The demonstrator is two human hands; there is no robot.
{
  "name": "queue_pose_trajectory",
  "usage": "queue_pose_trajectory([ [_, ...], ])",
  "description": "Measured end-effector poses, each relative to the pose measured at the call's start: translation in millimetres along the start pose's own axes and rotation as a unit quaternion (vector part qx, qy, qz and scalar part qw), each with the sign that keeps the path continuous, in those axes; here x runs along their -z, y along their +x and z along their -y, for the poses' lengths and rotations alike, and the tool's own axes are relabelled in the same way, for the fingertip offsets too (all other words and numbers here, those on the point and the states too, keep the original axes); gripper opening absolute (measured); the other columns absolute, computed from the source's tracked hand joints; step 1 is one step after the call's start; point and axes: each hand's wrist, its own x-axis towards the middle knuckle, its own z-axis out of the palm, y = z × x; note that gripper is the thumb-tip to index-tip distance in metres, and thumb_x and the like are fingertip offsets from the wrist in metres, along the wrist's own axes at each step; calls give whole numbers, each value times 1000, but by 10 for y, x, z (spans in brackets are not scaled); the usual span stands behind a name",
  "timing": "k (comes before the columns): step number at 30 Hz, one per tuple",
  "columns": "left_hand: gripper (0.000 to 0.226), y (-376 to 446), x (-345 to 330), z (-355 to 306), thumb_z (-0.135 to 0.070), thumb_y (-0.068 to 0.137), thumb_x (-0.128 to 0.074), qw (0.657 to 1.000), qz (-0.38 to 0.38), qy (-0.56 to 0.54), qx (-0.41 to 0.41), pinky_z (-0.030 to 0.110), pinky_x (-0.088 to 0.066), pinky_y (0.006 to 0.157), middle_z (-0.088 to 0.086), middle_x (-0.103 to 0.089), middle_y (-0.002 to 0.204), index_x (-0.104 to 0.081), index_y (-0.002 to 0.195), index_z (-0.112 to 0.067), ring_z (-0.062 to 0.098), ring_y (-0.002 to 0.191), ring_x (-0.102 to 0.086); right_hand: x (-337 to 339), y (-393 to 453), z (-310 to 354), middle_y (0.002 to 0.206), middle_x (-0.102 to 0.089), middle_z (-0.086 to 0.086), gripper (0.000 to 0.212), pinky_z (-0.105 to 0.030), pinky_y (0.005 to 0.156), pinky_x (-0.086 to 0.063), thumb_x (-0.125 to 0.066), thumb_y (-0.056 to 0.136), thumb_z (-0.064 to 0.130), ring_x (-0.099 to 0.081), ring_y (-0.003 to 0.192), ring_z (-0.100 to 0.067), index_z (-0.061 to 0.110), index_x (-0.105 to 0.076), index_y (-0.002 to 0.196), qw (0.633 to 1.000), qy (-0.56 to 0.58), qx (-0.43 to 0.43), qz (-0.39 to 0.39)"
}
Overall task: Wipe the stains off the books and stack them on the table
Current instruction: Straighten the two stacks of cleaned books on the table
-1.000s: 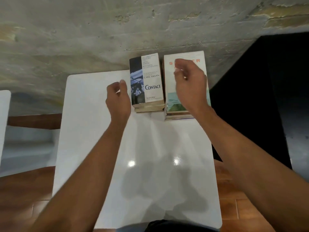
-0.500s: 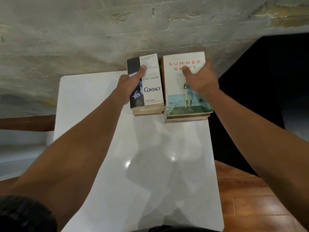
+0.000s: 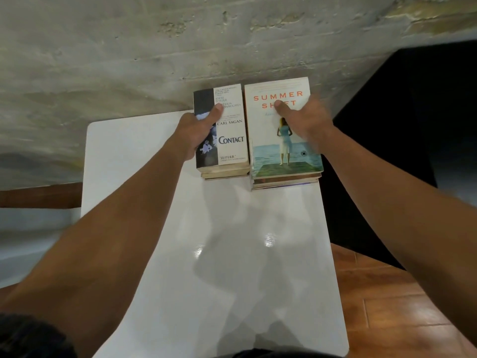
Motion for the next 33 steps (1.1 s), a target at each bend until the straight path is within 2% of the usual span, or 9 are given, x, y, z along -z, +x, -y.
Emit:
queue_pose_trajectory([
  [2, 36, 17, -17, 9, -51, 94, -63, 1000, -11, -1, -3, 36, -60, 85, 9, -77, 93, -74, 98, -17, 25, 90, -76, 1, 28, -41, 101, -73, 11, 93, -38, 79, -61, -65, 48, 85, -72, 89, -12, 26, -61, 119, 1000, 14, -6, 3],
  [5, 35, 25, -18, 18, -52, 94, -62, 1000, -16, -1, -3, 28, -58, 75, 4, -77, 86, -75, 99, -19, 23, 87, -76, 21, 6, -32, 105, -72, 11, 87, -38, 83, -60, -69, 53, 81, -70, 93, -11, 26, -58, 121, 1000, 23, 4, 18],
  [10, 40, 28, -37, 35, -51, 94, -62, 1000, -20, -12, -3, 33, -60, 81, 5, -77, 89, -74, 104, -14, 24, 89, -76, 77, -65, 13, 110, -70, 9, 78, -36, 87, -57, -75, 69, 71, -68, 99, -11, 22, -52, 125, 999, 19, 16, 28],
  [14, 38, 16, -40, 17, -51, 94, -63, 999, -26, -21, 8, 39, -61, 88, 4, -78, 92, -74, 102, -15, 22, 88, -76, 101, 176, -187, 102, -74, 13, 103, -42, 82, -60, -65, 46, 96, -72, 91, -12, 27, -58, 122, 998, 5, 38, 58],
  [21, 33, -5, -54, -2, -52, 92, -65, 999, -33, -32, 25, 43, -60, 90, 3, -79, 91, -72, 92, -20, 21, 88, -76, 130, 121, -116, 103, -73, 14, 108, -39, 84, -60, -60, 41, 98, -71, 91, -8, 25, -59, 121, 997, 4, 44, 56],
  [23, 34, -18, -53, -2, -53, 91, -66, 998, -34, -35, 30, 44, -60, 90, 5, -78, 93, -73, 94, -19, 22, 89, -76, 118, 78, -59, 105, -73, 13, 104, -39, 85, -59, -64, 46, 95, -71, 93, -8, 24, -57, 122, 998, -1, 40, 57],
  [27, 43, -39, -54, -5, -56, 90, -66, 998, -40, -27, 33, 49, -58, 92, 9, -78, 96, -74, 99, -14, 26, 92, -76, 81, -1, 12, 113, -64, 8, 72, -34, 88, -53, -70, 82, 62, -63, 102, -13, 17, -43, 131, 999, -23, 20, 42],
  [30, 48, -70, -63, -34, -56, 92, -64, 999, -40, -20, 29, 50, -58, 92, 9, -77, 98, -73, 105, -10, 26, 91, -76, 62, 15, 13, 114, -62, 7, 72, -32, 86, -50, -68, 84, 61, -61, 103, -14, 17, -41, 132, 999, -27, 21, 37],
  [33, 37, -92, -66, -43, -53, 94, -62, 999, -35, -17, 18, 46, -59, 91, 5, -78, 97, -72, 99, -18, 22, 90, -76, 70, 9, 16, 115, -63, 8, 72, -34, 88, -51, -69, 83, 61, -61, 102, -13, 16, -41, 132, 999, -24, 23, 43],
])
